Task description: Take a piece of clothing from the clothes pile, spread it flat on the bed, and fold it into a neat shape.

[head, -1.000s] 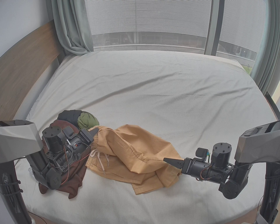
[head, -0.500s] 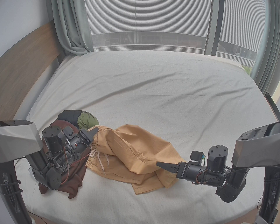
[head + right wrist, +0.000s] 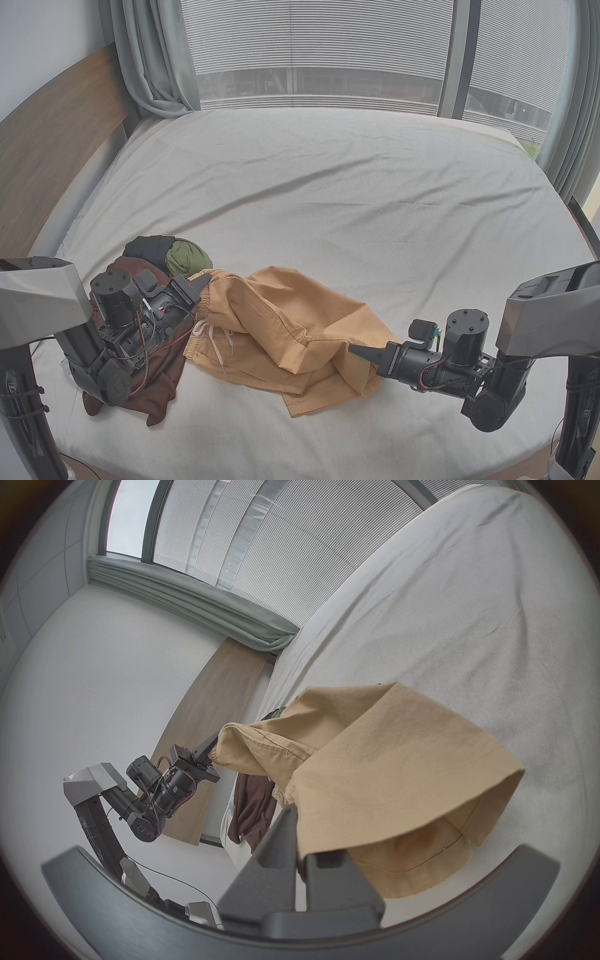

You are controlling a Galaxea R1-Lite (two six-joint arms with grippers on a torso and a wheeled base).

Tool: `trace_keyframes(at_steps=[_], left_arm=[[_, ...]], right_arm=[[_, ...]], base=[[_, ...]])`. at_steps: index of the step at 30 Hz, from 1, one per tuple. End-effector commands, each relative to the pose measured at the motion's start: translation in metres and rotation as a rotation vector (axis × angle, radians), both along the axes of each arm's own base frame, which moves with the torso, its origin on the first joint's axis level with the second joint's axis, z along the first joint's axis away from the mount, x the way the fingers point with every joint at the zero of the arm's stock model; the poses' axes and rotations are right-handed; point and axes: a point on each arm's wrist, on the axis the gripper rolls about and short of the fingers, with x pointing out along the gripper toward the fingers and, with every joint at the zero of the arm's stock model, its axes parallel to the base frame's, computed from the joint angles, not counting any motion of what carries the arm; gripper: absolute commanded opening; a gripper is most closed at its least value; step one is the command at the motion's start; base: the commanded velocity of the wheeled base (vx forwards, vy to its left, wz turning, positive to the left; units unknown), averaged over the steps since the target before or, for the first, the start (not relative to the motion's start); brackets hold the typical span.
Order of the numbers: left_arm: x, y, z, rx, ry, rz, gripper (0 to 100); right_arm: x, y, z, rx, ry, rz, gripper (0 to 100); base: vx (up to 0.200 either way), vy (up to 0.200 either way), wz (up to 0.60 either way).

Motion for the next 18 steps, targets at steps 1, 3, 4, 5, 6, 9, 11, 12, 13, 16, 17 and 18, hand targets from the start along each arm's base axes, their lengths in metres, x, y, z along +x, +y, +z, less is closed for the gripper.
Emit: trace_keyframes(at_steps=[1, 3, 4, 5, 6, 9, 11, 12, 13, 16, 17, 18], left_arm=[[-0.002, -0.001, 0.002, -0.004, -0.004, -0.008, 0], [-0.006, -0.004, 0.005, -0.007, -0.006, -0.026, 0], [-0.009, -0.008, 0.009, -0.011, -0.016, -0.038, 0], [-0.013, -0.01, 0.013, -0.013, -0.023, -0.049, 0], [-0.016, -0.01, 0.016, -0.016, -0.027, -0.057, 0], [-0.023, -0.014, 0.03, -0.027, -0.065, -0.089, 0], [-0.028, -0.015, 0.042, -0.039, -0.101, -0.112, 0], [-0.03, -0.015, 0.047, -0.043, -0.114, -0.123, 0], [-0.033, -0.017, 0.051, -0.049, -0.127, -0.14, 0], [-0.037, -0.018, 0.056, -0.053, -0.14, -0.177, 0], [-0.039, -0.017, 0.054, -0.045, -0.13, -0.177, 0], [-0.04, -0.015, 0.051, -0.042, -0.118, -0.175, 0]], right_arm=[[0.0, -0.005, 0.006, 0.006, -0.012, -0.012, 0], [-0.003, -0.012, 0.017, 0.017, -0.03, -0.028, 0], [-0.004, -0.017, 0.022, 0.02, -0.036, -0.039, 0], [-0.006, -0.02, 0.025, 0.022, -0.04, -0.045, 0], [-0.007, -0.024, 0.031, 0.027, -0.051, -0.054, 0], [-0.015, -0.036, 0.049, 0.044, -0.085, -0.072, 0], [-0.021, -0.041, 0.059, 0.057, -0.106, -0.071, 0], [-0.023, -0.042, 0.062, 0.062, -0.113, -0.066, 0], [-0.027, -0.044, 0.066, 0.068, -0.121, -0.059, 0], [-0.035, -0.048, 0.07, 0.07, -0.119, -0.031, 0], [-0.037, -0.05, 0.069, 0.067, -0.11, -0.03, 0], [-0.037, -0.054, 0.068, 0.064, -0.106, -0.038, 0]], base=[[0.0, 0.0, 0.0], [0.0, 0.0, 0.0], [0.0, 0.0, 0.0], [0.0, 0.0, 0.0], [0.0, 0.0, 0.0], [0.0, 0.0, 0.0], [0.0, 0.0, 0.0], [0.0, 0.0, 0.0], [0.0, 0.0, 0.0], [0.0, 0.0, 0.0], [0.0, 0.0, 0.0], [0.0, 0.0, 0.0]])
